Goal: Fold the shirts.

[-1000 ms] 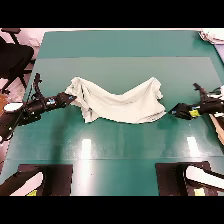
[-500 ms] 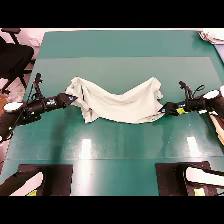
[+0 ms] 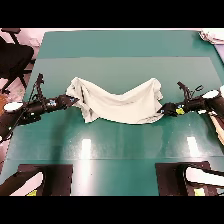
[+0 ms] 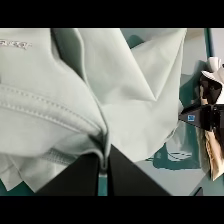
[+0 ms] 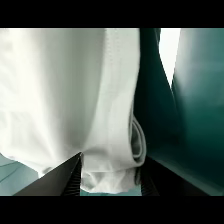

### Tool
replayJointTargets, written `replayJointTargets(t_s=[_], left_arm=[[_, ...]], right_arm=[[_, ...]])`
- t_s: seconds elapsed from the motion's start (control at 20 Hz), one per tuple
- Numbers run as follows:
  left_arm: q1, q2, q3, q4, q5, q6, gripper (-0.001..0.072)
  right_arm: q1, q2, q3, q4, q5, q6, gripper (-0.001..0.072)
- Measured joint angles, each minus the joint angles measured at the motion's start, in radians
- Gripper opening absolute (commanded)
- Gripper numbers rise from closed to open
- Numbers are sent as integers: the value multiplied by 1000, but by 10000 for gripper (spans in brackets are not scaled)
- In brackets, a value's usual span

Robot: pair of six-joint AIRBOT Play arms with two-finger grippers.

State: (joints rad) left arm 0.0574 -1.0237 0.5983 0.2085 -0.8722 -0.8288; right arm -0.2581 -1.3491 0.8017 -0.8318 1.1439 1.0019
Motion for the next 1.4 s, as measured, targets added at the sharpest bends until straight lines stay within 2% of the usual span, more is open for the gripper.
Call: replayJointTargets(t_s=[0.25,0.35,0.65,0.8,1.2,1.4], left_arm=[[0,0,0,0,-12,0,27],[0,0,0,0,-18,0,27],[0,0,0,1,-26,0,28],[0,0,0,1,-26,0,28],[0,0,0,1,-27,0,27],[0,0,0,1,-29,0,28]], right_arm=[[-5,0,0,2,22,2,406],[-27,0,0,0,32,2,364],[-124,0,0,-1,81,-8,355],[-141,0,0,-1,98,-18,245],[-92,0,0,1,70,-26,244],[-80,-2,0,1,47,-21,196]])
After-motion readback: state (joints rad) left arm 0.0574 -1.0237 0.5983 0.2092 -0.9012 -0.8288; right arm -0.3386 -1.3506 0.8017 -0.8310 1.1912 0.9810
